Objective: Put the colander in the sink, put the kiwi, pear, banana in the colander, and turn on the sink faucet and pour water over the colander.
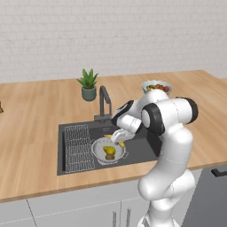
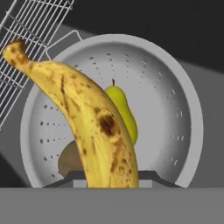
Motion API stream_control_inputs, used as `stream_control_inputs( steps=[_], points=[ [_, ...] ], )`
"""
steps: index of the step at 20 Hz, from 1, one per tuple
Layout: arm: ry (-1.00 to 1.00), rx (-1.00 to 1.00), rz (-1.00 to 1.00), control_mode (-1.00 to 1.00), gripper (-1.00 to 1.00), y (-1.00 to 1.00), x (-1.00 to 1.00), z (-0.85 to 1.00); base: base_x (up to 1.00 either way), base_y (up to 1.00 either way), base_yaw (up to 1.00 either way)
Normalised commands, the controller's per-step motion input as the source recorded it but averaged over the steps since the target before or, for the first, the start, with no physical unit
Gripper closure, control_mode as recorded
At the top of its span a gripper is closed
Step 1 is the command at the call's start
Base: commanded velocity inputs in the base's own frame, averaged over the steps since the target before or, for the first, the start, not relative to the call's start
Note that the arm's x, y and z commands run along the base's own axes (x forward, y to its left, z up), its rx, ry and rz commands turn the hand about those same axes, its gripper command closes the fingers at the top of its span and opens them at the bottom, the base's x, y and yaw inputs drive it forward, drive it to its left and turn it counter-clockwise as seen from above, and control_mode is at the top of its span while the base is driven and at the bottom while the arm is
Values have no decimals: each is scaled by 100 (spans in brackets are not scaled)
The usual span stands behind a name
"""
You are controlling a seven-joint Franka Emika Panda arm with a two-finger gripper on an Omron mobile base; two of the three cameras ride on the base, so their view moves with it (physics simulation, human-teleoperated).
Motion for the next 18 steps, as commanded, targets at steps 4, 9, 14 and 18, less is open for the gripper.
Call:
stream_control_inputs(
  steps=[4, 9, 14, 18],
  points=[
    [1, 0, 0, -100, 100, 5, 16, -25, 0, 0, 0],
    [6, 0, 0, -100, 100, 5, 18, -32, 0, 0, 0],
    [5, 0, 0, -100, 100, 1, 15, -26, 0, 0, 0],
    [3, 0, 0, -100, 100, 3, 12, -21, 0, 0, 0]
  ],
)
